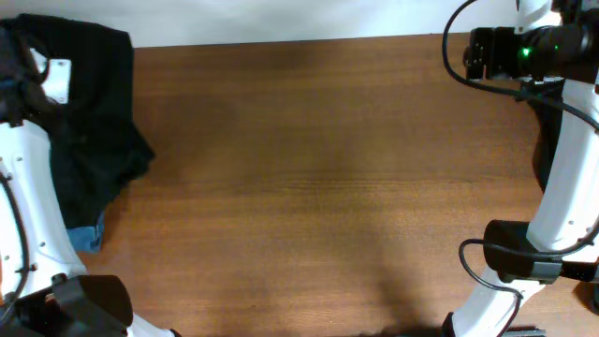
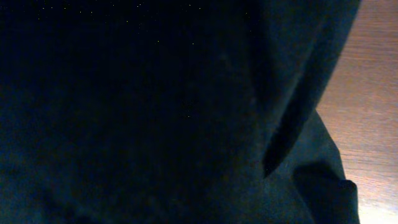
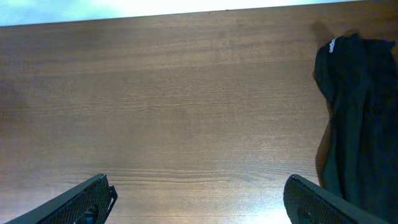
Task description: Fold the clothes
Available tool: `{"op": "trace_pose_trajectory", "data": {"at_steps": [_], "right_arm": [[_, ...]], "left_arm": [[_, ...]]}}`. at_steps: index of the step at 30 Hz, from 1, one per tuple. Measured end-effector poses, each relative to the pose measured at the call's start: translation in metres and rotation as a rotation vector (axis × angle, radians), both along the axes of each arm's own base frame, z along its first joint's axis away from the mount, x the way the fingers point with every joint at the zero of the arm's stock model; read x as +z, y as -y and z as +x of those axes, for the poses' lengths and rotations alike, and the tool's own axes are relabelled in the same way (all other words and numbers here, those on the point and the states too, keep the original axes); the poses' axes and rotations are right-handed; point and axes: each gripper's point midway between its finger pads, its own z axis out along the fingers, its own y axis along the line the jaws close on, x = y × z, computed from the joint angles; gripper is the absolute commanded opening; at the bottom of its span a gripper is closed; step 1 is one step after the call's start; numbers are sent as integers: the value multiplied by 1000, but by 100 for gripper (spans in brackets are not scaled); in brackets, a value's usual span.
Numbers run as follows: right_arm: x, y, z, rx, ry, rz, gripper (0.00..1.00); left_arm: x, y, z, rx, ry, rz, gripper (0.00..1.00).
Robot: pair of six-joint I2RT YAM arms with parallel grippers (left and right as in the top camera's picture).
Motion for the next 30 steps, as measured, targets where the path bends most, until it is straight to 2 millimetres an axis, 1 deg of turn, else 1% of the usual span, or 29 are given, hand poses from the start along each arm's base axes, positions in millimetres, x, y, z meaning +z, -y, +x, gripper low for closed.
{"op": "trace_pose_trajectory", "data": {"at_steps": [6, 9, 13, 16, 17, 18, 21, 24, 26, 27, 28, 30], "right_arm": [[0, 0, 0, 0, 0, 0, 93], [0, 0, 0, 0, -1, 0, 93], [0, 0, 0, 0, -1, 0, 93], [0, 0, 0, 0, -1, 0, 93], [0, 0, 0, 0, -1, 0, 93], [0, 0, 0, 0, -1, 0, 93], [0, 0, 0, 0, -1, 0, 93], [0, 0, 0, 0, -1, 0, 93], [0, 0, 0, 0, -1, 0, 93], [0, 0, 0, 0, -1, 0, 93], [0, 0, 0, 0, -1, 0, 93], [0, 0, 0, 0, -1, 0, 93]], "left_arm": [[-2, -23, -10, 40, 10, -37, 0], [-8, -33, -9, 56, 4, -49, 0], [-28, -51, -6, 90, -18, -70, 0], [-43, -72, -6, 132, -30, -81, 3], [-44, -75, -6, 139, -30, -81, 4], [-50, -89, -8, 166, -30, -85, 5], [-61, -111, -14, 213, -30, -96, 7], [-72, -124, -20, 244, -47, -110, 9], [-80, -132, -24, 264, -58, -120, 29], [-82, -135, -25, 267, -61, -122, 55], [-83, -138, -26, 276, -61, -121, 99], [-83, -148, -32, 298, -60, -115, 99]]}}
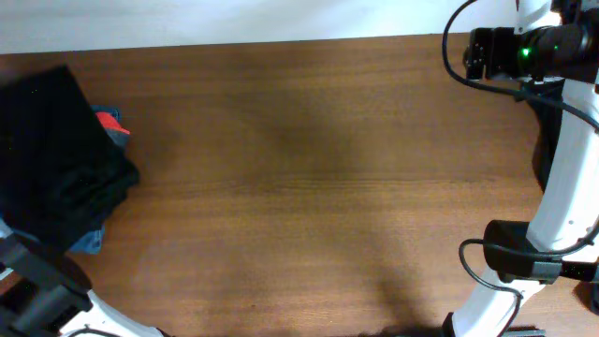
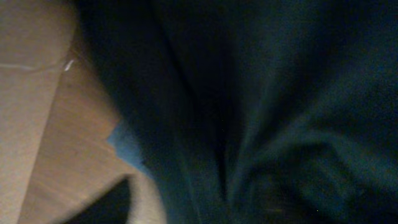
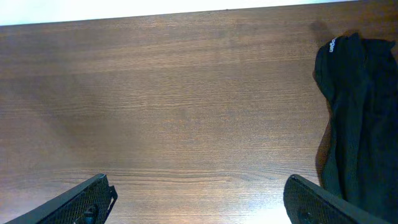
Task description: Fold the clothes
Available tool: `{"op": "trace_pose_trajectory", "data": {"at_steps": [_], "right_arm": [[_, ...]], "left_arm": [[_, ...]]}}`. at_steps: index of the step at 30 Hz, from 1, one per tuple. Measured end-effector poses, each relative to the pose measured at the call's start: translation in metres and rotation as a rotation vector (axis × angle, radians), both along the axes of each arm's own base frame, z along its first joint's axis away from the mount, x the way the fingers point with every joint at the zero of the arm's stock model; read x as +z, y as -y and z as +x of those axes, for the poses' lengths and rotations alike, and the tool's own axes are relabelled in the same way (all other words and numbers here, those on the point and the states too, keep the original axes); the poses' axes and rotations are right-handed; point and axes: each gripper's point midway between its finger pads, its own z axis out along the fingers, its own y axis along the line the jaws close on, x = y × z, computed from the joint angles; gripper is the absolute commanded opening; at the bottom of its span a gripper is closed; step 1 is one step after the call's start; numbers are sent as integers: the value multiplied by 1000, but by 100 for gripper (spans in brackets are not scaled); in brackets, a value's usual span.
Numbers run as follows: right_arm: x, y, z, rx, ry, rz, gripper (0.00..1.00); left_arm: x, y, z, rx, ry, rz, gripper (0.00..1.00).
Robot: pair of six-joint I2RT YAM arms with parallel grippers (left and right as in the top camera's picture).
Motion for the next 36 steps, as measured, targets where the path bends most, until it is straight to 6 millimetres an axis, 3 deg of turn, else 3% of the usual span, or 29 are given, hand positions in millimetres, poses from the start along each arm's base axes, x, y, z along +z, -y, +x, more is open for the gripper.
{"op": "trace_pose_trajectory", "data": {"at_steps": [5, 8, 11, 13, 14, 16, 17, 20, 24, 27, 31, 34, 36], "right_arm": [[-6, 0, 0, 0, -21, 2, 93], [-11, 0, 0, 0, -39, 4, 93], [-12, 0, 0, 0, -43, 5, 93], [-12, 0, 0, 0, -43, 5, 93], [-12, 0, 0, -1, -43, 5, 93], [-12, 0, 0, 0, -43, 5, 93], [-12, 0, 0, 0, -43, 5, 93], [-12, 0, 0, 0, -43, 5, 93], [-13, 0, 0, 0, -44, 5, 93], [-13, 0, 0, 0, -44, 5, 93], [-13, 0, 0, 0, -44, 5, 93], [-13, 0, 0, 0, -44, 5, 93], [-13, 0, 0, 0, -44, 5, 93]], "left_arm": [[6, -22, -17, 124, -29, 62, 99], [6, -23, -17, 168, -17, 56, 99], [4, -6, -2, 142, 63, -46, 99], [6, 17, 18, 71, 150, -162, 98], [8, 27, 26, 37, 181, -203, 93], [12, 54, 43, -40, 225, -278, 40], [13, 68, 50, -79, 232, -304, 20], [10, 101, 59, -164, 201, -338, 9], [6, 124, 68, -232, 161, -315, 0], [-18, 132, 52, -211, 61, -363, 1], [-78, 132, 21, -140, -88, -461, 1], [-104, 130, 6, -76, -120, -520, 1], [-111, 128, 0, -41, -111, -556, 1]]}}
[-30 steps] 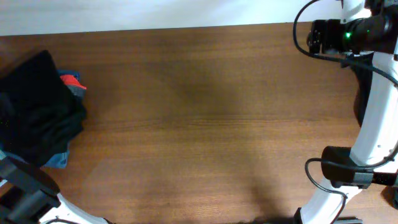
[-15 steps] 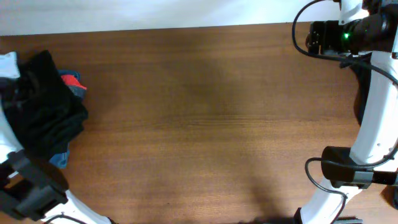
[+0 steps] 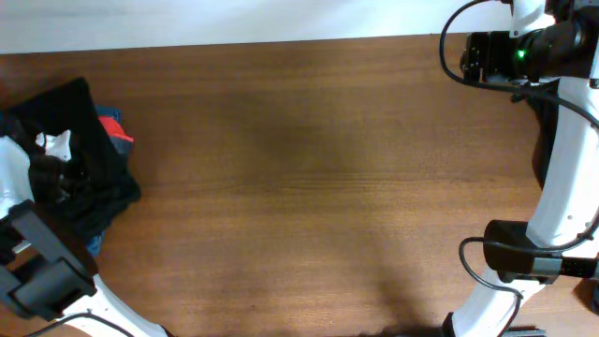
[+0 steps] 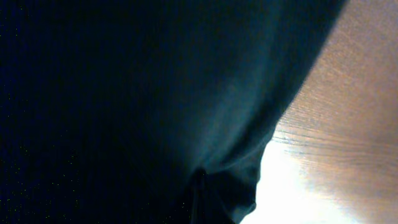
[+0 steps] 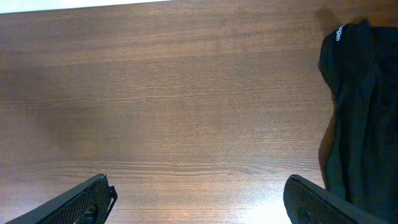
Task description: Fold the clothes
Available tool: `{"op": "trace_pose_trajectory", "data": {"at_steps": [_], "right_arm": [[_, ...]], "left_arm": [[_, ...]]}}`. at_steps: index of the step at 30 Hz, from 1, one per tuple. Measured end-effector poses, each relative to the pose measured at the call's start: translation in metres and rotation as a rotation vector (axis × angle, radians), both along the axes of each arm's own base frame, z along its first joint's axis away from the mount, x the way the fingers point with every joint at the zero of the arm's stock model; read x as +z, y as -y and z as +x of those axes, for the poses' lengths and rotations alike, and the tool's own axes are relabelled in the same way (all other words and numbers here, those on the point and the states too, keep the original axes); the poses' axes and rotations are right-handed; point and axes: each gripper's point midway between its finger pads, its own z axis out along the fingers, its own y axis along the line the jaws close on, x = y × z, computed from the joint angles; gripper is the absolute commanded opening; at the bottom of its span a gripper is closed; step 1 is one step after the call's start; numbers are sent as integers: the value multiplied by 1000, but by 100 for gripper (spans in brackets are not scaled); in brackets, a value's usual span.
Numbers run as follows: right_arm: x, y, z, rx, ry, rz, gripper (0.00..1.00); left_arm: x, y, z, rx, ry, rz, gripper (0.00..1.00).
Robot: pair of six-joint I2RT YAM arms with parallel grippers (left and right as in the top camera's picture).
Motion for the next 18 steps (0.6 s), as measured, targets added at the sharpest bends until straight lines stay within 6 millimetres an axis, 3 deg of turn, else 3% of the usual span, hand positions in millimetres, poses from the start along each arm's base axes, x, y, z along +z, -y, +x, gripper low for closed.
{"op": "trace_pose_trajectory", "data": {"at_steps": [8, 9, 14, 16, 18], "right_arm": [[0, 0, 0, 1, 0, -1, 93], [0, 0, 0, 0, 0, 0, 93], [1, 0, 1, 1, 5, -1, 100], [2, 0, 3, 6, 15, -6, 99], [4, 1, 6, 16, 32, -14, 99]], "left_arm": [[6, 2, 0, 55, 52, -110, 1], [8, 4, 0, 49, 59, -123, 5], [31, 7, 13, 3, 141, -141, 19], [51, 11, 23, -42, 205, -103, 23], [76, 21, 34, -93, 280, -51, 35]]}}
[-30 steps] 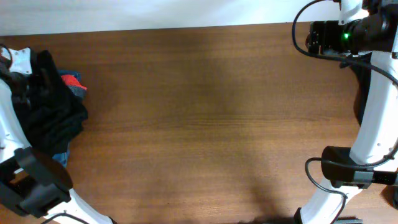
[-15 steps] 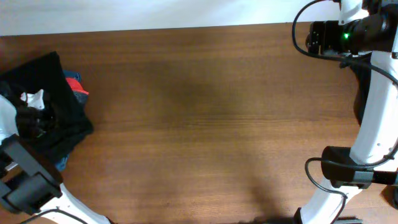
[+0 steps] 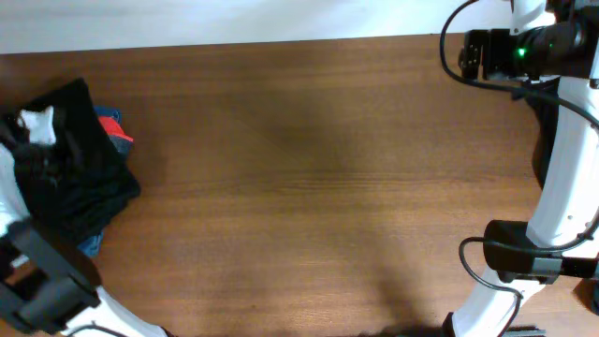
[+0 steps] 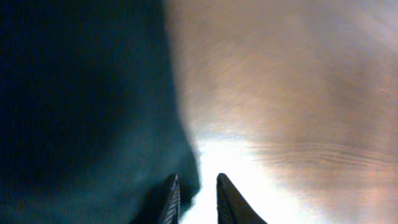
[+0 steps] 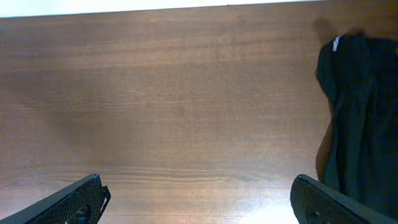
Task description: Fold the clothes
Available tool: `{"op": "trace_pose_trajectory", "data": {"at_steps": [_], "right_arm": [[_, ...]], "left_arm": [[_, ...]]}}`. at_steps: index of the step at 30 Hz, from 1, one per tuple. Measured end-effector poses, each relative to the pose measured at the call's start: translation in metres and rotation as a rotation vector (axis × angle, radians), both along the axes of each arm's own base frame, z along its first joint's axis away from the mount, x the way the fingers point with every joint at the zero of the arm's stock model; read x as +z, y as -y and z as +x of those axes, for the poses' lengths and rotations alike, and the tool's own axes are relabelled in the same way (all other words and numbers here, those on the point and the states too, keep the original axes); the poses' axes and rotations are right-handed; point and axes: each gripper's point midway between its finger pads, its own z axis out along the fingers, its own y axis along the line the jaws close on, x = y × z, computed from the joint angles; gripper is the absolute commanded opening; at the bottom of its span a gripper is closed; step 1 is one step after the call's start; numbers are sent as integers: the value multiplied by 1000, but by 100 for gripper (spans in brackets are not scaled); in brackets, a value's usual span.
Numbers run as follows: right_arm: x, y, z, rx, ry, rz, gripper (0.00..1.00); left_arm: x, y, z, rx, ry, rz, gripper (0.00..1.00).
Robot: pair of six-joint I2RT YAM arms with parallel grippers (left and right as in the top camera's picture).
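Note:
A bunched black garment (image 3: 75, 168) lies at the table's left edge, on top of a red (image 3: 110, 126) and a blue piece (image 3: 89, 245). My left gripper (image 4: 198, 198) hovers at this garment's right border (image 4: 93, 112); its fingers stand a little apart, with only a cloth edge and bright table between them. High at the back right, my right gripper (image 5: 199, 199) is wide open and holds nothing. A second black garment (image 5: 360, 118) lies to its right.
Brown wooden table (image 3: 309, 178) with a white strip along its far edge. The right arm's white links and black base (image 3: 524, 253) stand at the right side. The left arm (image 3: 37, 271) runs along the left edge.
Dark cloth filled the left wrist view before; now the cloth sits to the left and the fingertips show over bare table. The left wrist has shifted toward the far left. The pile is unmoved.
First the black garment lay spread over the far-left corner under my left arm. Then it was bunched nearer the left edge, with a red piece showing. After that the left gripper was down on the pile, and now it is at the pile's edge. The right arm barely moved.

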Motion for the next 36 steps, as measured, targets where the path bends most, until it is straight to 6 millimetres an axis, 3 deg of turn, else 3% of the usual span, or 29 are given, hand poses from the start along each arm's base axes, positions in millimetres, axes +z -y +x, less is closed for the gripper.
{"op": "trace_pose_trajectory", "data": {"at_steps": [1, 2, 3, 6, 7, 8, 13, 15, 17, 19, 23, 24, 28, 32, 36], "right_arm": [[1, 0, 2, 6, 10, -5, 99], [2, 0, 4, 9, 16, -8, 99], [2, 1, 6, 15, 21, -13, 99], [-6, 2, 18, 25, 19, -19, 99], [-15, 2, 25, 27, 0, -18, 99], [-23, 2, 29, 30, -18, -17, 99], [-71, -5, 54, 58, -119, 25, 99], [-83, -11, 53, 75, -157, 61, 99], [-89, -13, 37, 71, -228, 73, 99], [-86, -11, 33, 53, -230, 73, 99], [-59, -9, 12, 24, -184, 70, 99], [-42, -10, -6, 16, -160, 63, 99], [-20, -10, -73, -28, -149, 39, 99], [-24, -14, -137, -60, -162, 41, 99], [-41, -15, -155, -75, -85, 40, 99]], "left_arm": [[18, 9, 9, -33, 62, 41, 44], [33, 19, 16, -67, 111, 73, 63], [53, 32, 25, -105, 176, 116, 99], [99, 76, 49, -222, 342, 227, 99], [115, 100, 59, -274, 406, 264, 99], [121, 117, 64, -310, 431, 279, 99], [114, 188, 71, -457, 443, 289, 99], [113, 200, 70, -481, 441, 302, 99], [109, 201, 66, -480, 409, 312, 99], [106, 198, 59, -473, 377, 318, 99], [123, 188, 27, -443, 334, 357, 99], [133, 186, 20, -433, 352, 372, 99], [161, 185, -13, -407, 414, 401, 99], [159, 184, -49, -388, 449, 416, 99], [150, 184, -84, -363, 511, 432, 99]]}}
